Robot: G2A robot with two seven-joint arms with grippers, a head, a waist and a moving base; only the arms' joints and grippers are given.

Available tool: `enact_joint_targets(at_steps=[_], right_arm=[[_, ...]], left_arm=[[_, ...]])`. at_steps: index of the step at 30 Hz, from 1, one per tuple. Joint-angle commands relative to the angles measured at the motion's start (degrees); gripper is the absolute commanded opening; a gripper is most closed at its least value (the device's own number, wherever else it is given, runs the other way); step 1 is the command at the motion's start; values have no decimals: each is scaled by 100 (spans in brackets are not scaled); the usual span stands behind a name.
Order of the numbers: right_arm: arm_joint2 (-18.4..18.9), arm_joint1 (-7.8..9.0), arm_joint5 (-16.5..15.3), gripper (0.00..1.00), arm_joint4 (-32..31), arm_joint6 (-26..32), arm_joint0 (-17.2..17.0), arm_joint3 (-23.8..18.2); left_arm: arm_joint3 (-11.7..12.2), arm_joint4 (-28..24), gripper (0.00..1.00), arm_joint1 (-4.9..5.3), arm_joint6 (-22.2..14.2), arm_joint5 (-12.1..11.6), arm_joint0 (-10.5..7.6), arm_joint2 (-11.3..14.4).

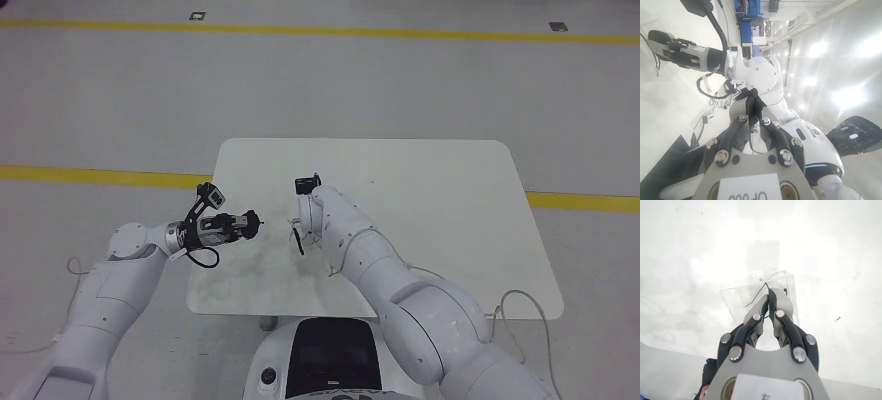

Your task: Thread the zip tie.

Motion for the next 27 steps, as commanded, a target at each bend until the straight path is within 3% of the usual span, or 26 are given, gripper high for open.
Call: enact_joint_targets(at_steps=[1, 6, 11, 22, 27], right_arm=[[-15, 12, 0, 0, 28, -1, -31, -92], [-39, 74, 0, 0, 44, 48, -251, -545], [-134, 178, 0, 0, 75, 156, -671, -1310], [-374, 630, 0, 0, 211, 531, -2286, -4164], [-531, 858, 0, 0, 456, 466, -2852, -5169]], left_arm=[[0, 0, 0, 0, 0, 0, 0, 0], [0, 0, 0, 0, 0, 0, 0, 0], [0, 0, 0, 0, 0, 0, 0, 0], [0, 0, 0, 0, 0, 0, 0, 0], [0, 0, 0, 0, 0, 0, 0, 0]])
